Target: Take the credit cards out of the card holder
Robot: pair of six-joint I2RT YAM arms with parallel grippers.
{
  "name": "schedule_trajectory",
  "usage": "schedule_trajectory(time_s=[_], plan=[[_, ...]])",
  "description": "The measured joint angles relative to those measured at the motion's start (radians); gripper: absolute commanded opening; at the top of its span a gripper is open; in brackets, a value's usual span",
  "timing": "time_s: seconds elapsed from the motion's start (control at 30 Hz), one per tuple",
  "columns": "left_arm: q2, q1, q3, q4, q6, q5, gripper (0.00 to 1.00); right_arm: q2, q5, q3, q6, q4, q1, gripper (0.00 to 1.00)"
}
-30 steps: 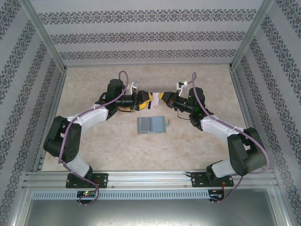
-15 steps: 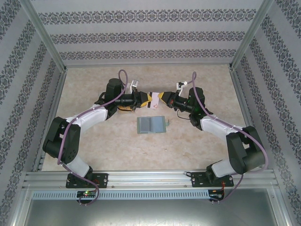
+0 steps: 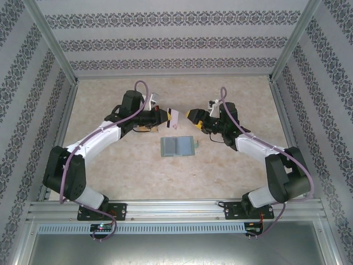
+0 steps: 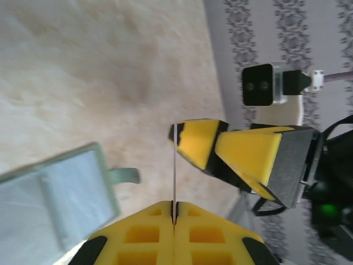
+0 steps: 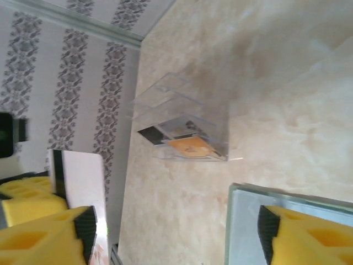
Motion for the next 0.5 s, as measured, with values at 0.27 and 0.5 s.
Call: schedule_trajectory(time_s=[0.27,0.5], plan=[[-0.002,0.0,0.156,-0.326,0.398,-0.275,0.0,-0.002,0.082,0.05,-0.22,-0.24,-0.058,0.98],[0.074,0.0,0.356,-0.512,0.767,-0.406,0.0,-0.006,0.119,0.052,-0.308,-0.329,-0.098,0.98]])
